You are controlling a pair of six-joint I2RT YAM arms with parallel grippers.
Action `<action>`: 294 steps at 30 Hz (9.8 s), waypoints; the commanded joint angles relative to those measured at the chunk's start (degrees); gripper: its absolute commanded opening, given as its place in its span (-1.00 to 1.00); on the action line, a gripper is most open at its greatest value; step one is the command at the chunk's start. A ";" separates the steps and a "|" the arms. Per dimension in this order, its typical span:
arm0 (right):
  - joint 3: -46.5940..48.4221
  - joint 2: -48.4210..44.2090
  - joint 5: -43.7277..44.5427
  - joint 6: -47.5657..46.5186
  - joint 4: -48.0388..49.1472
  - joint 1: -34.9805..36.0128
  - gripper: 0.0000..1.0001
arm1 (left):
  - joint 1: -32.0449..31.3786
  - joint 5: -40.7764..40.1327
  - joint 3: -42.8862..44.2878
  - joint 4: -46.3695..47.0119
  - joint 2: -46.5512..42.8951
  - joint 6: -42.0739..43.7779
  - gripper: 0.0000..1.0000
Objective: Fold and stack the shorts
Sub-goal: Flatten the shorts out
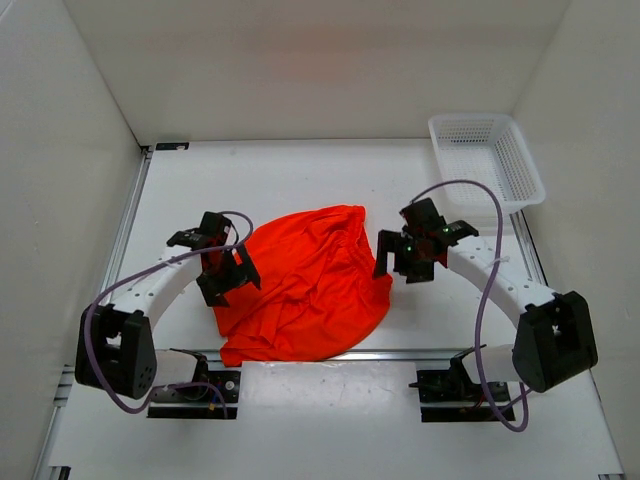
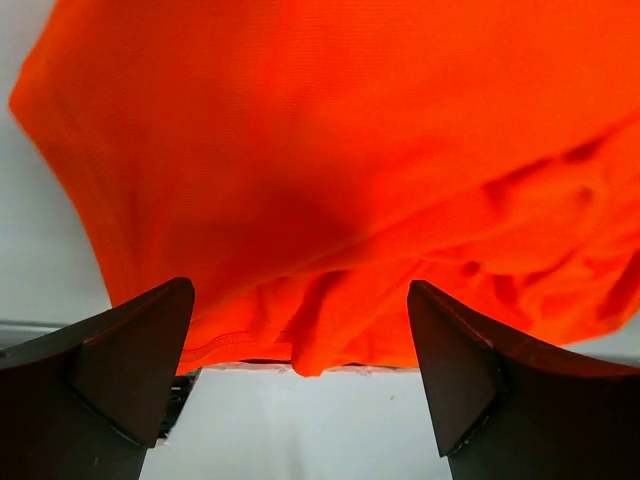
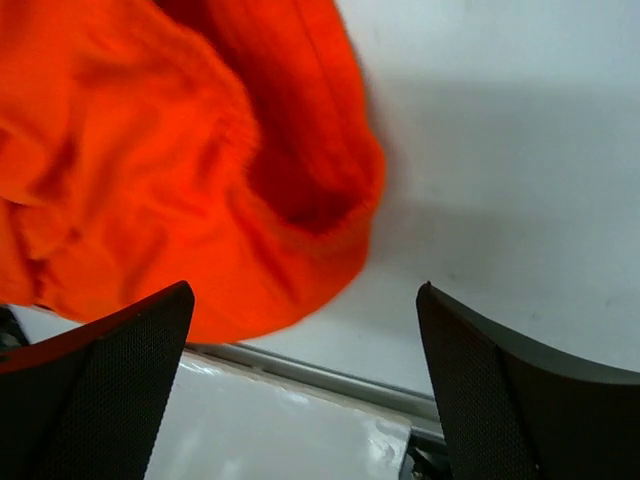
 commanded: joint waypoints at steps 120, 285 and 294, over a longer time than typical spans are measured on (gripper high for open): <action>6.56 24.58 -3.60 -0.55 15.15 -11.30 0.81 | 0.57 -6.00 -3.67 8.26 11.86 -12.64 0.08; -9.35 -6.89 1.15 -1.08 3.29 -10.86 0.94 | -14.81 -7.24 8.29 2.02 18.93 -4.10 -0.49; -9.35 -5.74 0.62 -0.55 4.35 -10.86 0.94 | -14.81 -8.39 8.29 1.41 19.01 -4.10 -0.79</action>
